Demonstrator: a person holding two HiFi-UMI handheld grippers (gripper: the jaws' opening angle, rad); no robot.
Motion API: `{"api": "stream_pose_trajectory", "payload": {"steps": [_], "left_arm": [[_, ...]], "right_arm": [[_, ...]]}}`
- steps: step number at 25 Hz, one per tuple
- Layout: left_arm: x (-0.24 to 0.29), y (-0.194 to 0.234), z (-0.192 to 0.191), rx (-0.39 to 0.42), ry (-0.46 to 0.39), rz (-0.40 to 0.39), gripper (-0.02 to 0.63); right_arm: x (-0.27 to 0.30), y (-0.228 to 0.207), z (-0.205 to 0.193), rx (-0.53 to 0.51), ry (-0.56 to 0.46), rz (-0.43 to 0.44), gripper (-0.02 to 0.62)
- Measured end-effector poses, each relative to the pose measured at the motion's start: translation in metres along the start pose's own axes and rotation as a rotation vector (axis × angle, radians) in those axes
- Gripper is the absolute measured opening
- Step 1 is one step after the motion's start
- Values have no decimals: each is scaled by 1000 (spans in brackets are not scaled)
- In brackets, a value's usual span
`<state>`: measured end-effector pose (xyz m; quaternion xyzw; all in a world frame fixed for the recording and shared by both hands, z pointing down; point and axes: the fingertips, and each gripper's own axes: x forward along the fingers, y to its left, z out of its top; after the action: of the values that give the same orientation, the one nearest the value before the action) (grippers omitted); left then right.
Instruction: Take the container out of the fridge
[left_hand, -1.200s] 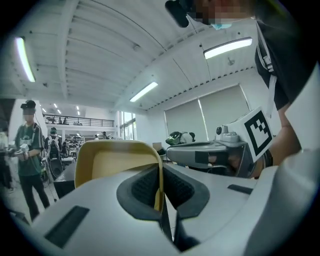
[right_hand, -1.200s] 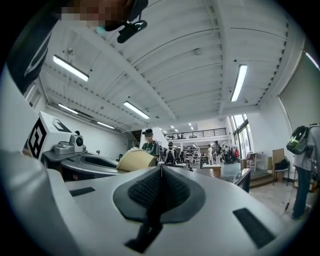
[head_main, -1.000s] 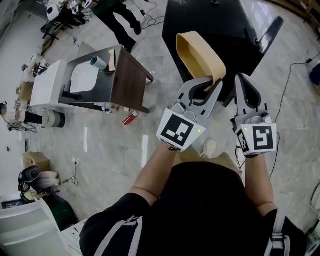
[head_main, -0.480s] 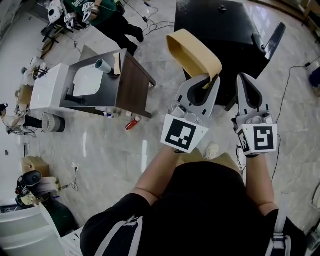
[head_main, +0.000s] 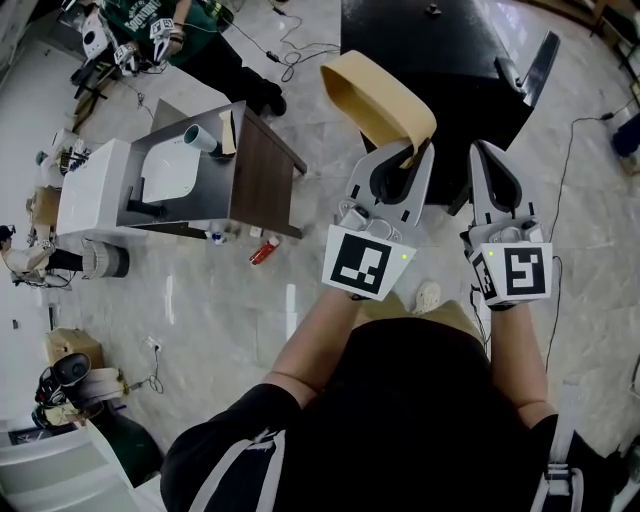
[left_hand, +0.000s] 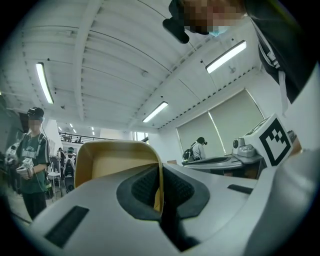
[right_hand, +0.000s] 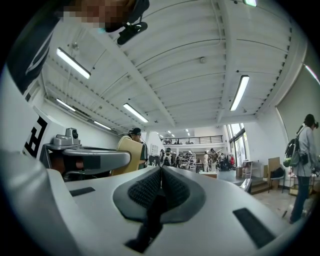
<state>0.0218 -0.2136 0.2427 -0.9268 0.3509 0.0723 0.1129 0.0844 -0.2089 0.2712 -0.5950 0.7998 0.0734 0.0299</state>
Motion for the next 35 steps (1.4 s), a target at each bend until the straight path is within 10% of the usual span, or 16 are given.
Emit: {"api": "stream_pose_trajectory", "payload": {"steps": [35], "left_arm": [[16, -16, -8, 22, 9, 8, 25]], "right_arm": [[-13, -12, 2, -35, -7, 12, 35]]}}
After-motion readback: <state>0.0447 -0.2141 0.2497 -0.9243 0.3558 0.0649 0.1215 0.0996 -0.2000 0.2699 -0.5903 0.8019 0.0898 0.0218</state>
